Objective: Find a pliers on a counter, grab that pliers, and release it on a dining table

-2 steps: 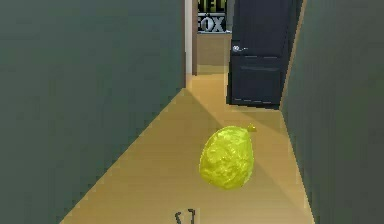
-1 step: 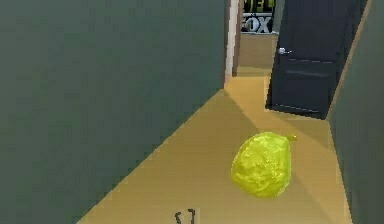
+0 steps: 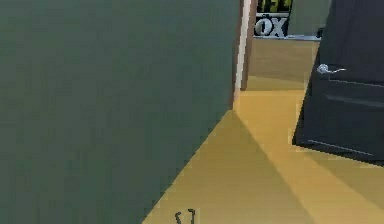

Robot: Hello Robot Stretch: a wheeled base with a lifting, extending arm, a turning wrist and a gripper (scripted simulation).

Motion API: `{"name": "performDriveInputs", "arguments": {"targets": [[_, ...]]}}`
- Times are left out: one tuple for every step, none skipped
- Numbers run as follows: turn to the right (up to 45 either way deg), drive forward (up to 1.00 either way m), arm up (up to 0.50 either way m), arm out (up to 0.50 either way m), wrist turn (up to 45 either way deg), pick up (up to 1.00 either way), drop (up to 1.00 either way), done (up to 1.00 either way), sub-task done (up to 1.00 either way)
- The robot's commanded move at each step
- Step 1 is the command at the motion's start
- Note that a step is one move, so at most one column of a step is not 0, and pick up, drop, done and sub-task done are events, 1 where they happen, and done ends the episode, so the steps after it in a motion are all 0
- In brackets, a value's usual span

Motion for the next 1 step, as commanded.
{"name": "performDriveInputs", "arguments": {"targets": [[-15.0, 0.0, 0.0, 0.0, 0.0, 0.0, 0.0, 0.0, 0.0]]}}
